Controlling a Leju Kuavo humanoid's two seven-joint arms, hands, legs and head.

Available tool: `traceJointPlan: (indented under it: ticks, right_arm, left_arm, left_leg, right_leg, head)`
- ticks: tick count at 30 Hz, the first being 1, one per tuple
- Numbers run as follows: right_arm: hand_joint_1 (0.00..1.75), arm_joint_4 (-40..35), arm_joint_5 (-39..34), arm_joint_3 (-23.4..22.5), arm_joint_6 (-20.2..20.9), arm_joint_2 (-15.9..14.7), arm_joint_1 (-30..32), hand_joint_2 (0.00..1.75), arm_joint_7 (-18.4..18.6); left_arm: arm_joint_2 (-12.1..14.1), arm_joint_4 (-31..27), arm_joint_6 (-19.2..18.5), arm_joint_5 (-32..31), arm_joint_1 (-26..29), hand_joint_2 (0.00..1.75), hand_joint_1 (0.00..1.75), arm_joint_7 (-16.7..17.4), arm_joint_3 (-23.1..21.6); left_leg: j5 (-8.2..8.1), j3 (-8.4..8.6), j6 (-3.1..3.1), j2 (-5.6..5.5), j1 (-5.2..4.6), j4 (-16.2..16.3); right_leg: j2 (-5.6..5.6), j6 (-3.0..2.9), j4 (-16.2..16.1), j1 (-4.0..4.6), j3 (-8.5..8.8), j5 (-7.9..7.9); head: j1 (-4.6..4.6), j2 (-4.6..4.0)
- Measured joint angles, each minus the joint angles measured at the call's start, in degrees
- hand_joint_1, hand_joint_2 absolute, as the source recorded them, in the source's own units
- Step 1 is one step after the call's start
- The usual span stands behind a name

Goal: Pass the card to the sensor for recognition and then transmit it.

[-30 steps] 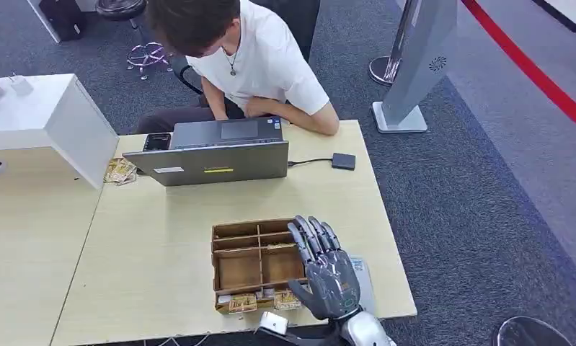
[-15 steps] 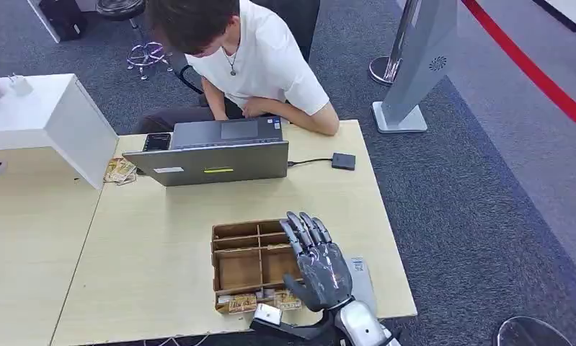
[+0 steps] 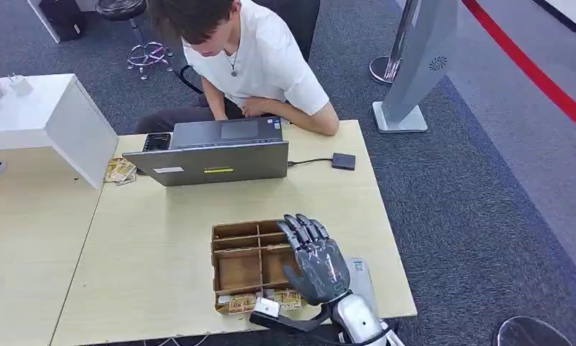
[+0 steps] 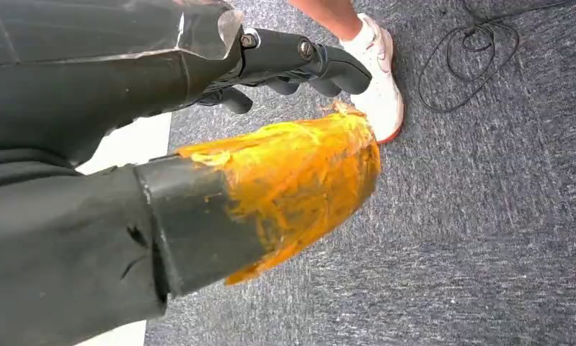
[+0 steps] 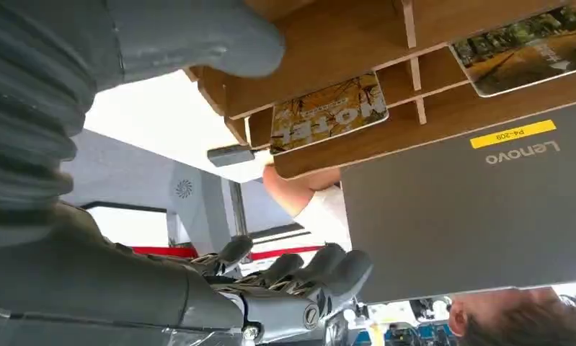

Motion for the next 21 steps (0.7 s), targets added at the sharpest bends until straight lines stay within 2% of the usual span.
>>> traceJointPlan:
  ticks: [4, 10, 21]
  right_arm:
    - [0.54, 0.31, 0.00, 0.35, 0.18, 0.00, -0.38, 1.75, 0.02]
    - [0.68, 0.53, -0.15, 0.92, 0.37, 0.00, -0.85, 1.75, 0.04]
    - [0.70, 1.58, -0.68, 1.75, 1.38, 0.00, -2.28, 1.75, 0.07]
  left_arm:
    - [0.00, 0.00, 0.00, 0.00, 0.00, 0.00, 0.00, -0.02, 0.00]
    - [0.00, 0.00, 0.00, -0.20, 0.01, 0.00, 0.00, -0.15, 0.00]
    - [0.02, 0.00, -0.02, -0.35, 0.00, 0.00, 0.00, -0.39, 0.00]
  left_leg:
    - [0.00, 0.00, 0.00, 0.00, 0.00, 0.00]
    - [0.00, 0.00, 0.00, 0.00, 0.00, 0.00]
    - [0.00, 0.00, 0.00, 0.00, 0.00, 0.00]
  right_leg:
    - [0.00, 0.00, 0.00, 0.00, 0.00, 0.00]
    - [0.00, 0.00, 0.00, 0.00, 0.00, 0.00]
    - [0.00, 0.00, 0.00, 0.00, 0.00, 0.00]
  head:
    - [0.00, 0.00]
    - [0.00, 0.00]
    - [0.00, 0.00]
